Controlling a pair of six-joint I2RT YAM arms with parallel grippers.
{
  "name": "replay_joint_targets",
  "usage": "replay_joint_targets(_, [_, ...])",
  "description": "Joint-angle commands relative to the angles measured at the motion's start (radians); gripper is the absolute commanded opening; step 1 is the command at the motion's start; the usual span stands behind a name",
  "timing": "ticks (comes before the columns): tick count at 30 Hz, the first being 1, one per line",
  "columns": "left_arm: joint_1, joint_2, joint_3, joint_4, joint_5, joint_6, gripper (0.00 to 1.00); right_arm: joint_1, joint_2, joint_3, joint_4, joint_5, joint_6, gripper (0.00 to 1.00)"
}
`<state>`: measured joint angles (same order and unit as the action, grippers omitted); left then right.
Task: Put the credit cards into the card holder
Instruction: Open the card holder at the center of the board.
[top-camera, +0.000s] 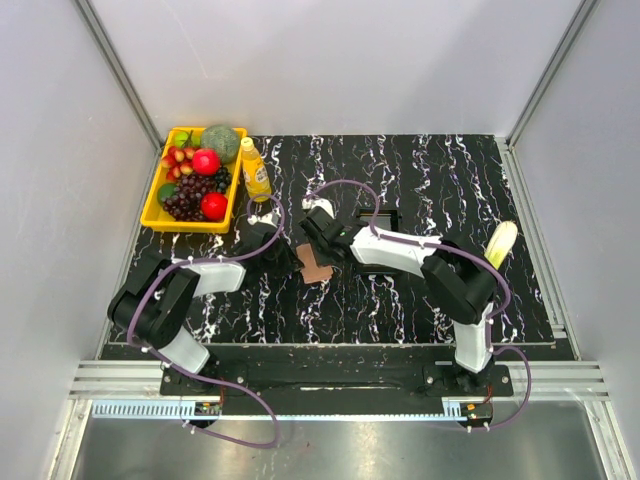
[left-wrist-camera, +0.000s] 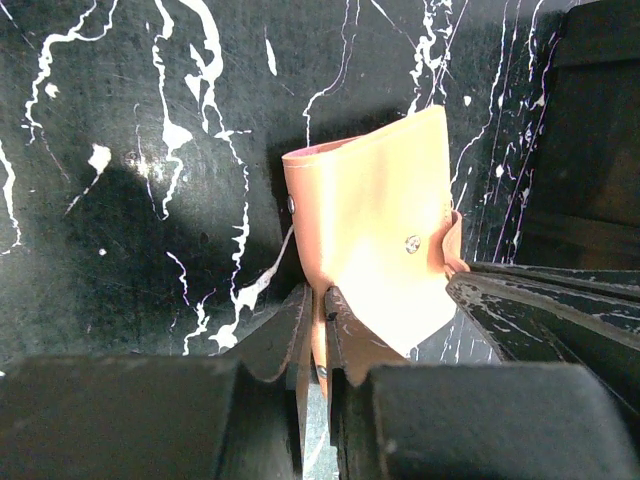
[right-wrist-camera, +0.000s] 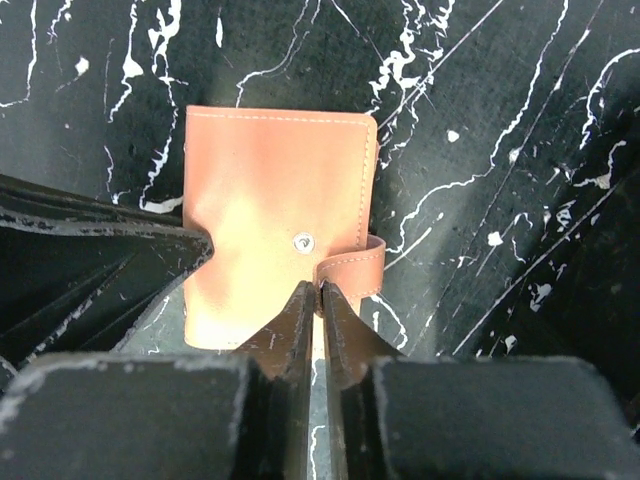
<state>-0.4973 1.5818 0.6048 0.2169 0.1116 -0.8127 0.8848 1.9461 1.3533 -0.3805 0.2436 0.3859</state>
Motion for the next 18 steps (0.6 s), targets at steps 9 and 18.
replay_joint_targets(9, [0.039, 0.0, 0.01, -0.073, -0.066, 0.078, 0.05, -0.061, -0.113, -0.1, 0.043, 0.006, 0.019, 0.0])
replay_joint_targets(18, [0.04, -0.022, 0.064, -0.192, -0.107, 0.158, 0.03, -0.106, -0.09, -0.091, 0.1, -0.021, -0.039, 0.01])
